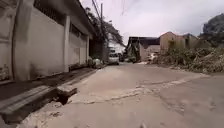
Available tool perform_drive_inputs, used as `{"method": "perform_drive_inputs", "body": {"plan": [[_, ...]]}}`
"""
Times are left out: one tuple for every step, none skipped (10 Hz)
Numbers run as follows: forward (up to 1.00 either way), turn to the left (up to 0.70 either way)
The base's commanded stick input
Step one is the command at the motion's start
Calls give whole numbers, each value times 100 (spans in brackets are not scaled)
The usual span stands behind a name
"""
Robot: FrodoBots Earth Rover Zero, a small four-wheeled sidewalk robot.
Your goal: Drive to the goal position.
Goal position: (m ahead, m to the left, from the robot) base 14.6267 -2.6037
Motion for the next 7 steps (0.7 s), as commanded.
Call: {"method": "perform_drive_inputs", "body": {"plan": [[100, 0], [100, 0], [100, 0], [100, 0], [100, 0], [100, 0], [100, 0]]}}
